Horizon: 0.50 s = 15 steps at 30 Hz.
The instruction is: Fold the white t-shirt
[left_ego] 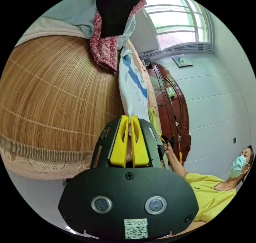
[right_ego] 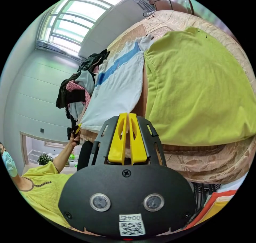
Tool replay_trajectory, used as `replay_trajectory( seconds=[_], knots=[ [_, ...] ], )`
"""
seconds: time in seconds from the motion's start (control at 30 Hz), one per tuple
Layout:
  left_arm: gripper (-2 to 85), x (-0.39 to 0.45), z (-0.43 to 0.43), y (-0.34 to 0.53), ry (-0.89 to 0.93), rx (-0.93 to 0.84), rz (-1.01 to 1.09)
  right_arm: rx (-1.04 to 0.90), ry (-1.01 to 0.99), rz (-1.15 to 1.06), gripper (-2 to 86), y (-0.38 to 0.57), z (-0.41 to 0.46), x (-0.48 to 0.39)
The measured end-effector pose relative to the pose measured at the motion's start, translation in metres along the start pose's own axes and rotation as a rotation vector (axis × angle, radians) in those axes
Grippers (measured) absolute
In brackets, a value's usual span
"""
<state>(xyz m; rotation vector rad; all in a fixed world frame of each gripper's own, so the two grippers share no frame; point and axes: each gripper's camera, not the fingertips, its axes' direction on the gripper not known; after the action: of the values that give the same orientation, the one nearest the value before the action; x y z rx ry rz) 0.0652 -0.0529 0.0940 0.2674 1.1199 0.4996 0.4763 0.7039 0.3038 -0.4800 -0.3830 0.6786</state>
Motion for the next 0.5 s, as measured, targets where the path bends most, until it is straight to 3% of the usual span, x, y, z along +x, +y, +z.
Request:
replay_trajectory(
  seconds=[0.5],
  knots=[
    [1.2, -0.018, -0.044, 0.068, -0.011, -0.093, 0.029, -0.043, 0.101, -0.080, 0.1, 0.085, 0.011, -0.049]
  ],
)
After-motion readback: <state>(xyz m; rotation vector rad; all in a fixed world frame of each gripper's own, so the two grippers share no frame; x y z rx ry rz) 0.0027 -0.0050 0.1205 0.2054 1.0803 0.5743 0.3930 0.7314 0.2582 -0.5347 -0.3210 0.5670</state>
